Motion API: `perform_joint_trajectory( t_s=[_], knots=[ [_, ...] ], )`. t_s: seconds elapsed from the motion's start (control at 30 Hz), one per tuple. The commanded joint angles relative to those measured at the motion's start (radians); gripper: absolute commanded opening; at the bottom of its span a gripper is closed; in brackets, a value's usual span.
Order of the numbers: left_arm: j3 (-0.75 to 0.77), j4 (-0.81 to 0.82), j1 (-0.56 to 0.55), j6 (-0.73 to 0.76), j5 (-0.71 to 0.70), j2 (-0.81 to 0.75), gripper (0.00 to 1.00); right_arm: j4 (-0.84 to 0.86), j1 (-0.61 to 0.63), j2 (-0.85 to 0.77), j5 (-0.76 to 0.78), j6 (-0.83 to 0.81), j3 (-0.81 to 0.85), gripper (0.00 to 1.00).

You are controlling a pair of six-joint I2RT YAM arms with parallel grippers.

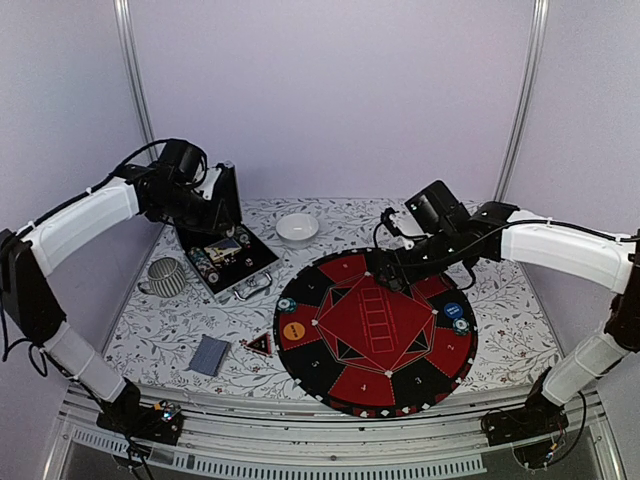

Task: Distribute texas hold em gaming equipment
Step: Pass from the left arm to the right

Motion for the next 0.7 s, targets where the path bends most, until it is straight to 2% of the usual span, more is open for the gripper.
perform_joint_trajectory(
  t_s=[0.0,0.1,0.2,0.37,0.53,0.6,0.67],
  knots=[
    [-0.077,0.212,-0.096,-0.211,0.304,-0.100,0.00,0.230,0.053,-0.105,-0.043,-0.035,-0.003,0.87],
    [-0.129,0.361,-0.163,-0.340,0.417,-0.130,0.00,0.386,0.189,-0.107,0.075,-0.150,0.007,0.87],
    [-0.139,0.416,-0.226,-0.404,0.467,-0.127,0.00,0.527,0.272,-0.059,0.139,-0.316,0.032,0.90],
    [-0.169,0.478,-0.282,-0.466,0.516,-0.124,0.00,0.576,0.304,0.077,0.119,-0.434,0.134,0.92],
    [-0.199,0.519,-0.299,-0.495,0.552,-0.135,0.00,0.614,0.318,0.130,0.114,-0.486,0.155,0.93],
    [-0.201,0.519,-0.306,-0.495,0.565,-0.138,0.00,0.619,0.318,0.146,0.156,-0.499,0.162,0.91],
    [-0.202,0.519,-0.308,-0.494,0.567,-0.142,0.00,0.621,0.318,0.156,0.200,-0.515,0.163,0.84]
  ],
)
